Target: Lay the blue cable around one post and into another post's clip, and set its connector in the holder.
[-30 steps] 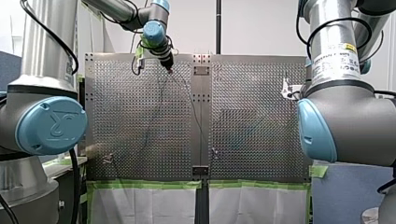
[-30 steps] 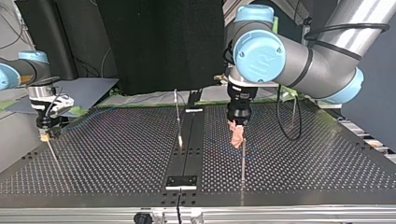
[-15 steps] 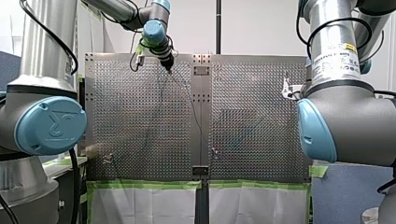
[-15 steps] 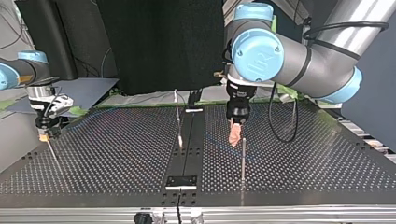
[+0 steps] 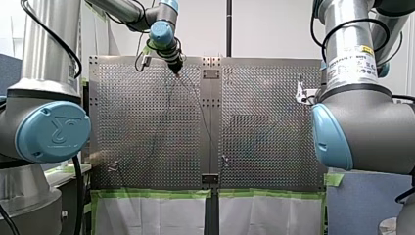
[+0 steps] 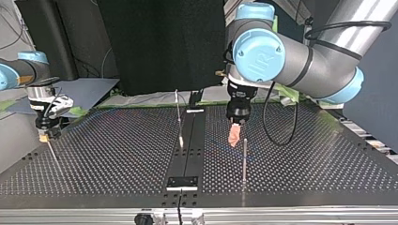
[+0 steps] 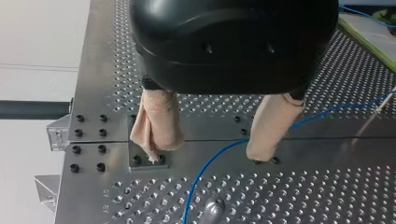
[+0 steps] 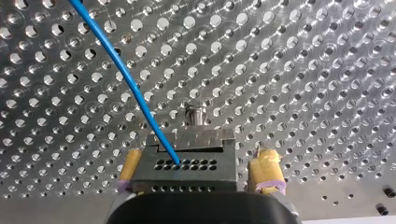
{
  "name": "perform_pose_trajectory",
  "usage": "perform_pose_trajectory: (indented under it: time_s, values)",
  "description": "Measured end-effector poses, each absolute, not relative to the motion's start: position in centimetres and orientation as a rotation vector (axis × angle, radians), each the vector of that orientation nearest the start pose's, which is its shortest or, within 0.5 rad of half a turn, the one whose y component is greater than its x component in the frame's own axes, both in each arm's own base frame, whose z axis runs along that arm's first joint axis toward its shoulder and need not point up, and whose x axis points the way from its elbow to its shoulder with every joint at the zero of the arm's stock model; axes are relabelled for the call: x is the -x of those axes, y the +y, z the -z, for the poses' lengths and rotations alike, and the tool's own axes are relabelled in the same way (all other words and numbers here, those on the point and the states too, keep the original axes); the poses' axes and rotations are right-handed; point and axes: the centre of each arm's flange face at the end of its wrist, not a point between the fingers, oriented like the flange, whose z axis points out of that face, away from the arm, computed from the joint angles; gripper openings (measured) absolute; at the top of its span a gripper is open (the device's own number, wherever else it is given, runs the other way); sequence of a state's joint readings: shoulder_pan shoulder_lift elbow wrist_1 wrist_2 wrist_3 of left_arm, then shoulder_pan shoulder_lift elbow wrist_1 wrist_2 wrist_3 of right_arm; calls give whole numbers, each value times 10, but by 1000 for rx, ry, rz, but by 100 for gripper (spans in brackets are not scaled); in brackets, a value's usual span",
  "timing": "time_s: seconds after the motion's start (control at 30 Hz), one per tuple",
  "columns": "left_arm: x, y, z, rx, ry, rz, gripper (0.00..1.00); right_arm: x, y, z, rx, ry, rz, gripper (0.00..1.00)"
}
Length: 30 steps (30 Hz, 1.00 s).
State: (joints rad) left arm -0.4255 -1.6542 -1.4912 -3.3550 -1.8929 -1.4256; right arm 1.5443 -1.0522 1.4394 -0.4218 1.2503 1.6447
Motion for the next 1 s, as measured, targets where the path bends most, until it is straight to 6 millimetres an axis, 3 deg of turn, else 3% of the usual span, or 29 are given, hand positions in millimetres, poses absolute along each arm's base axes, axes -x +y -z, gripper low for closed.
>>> perform_pose_trajectory:
  time_s: [0.2, 1.0]
  values:
    - [-411, -297, -466, -297, 1757, -123, 100, -147, -676, -287, -1372, -1086, -1486, 100]
    - [-412, -287, -467, -103, 1777, -86, 100, -147, -676, -288, -1375, -1084, -1485, 100]
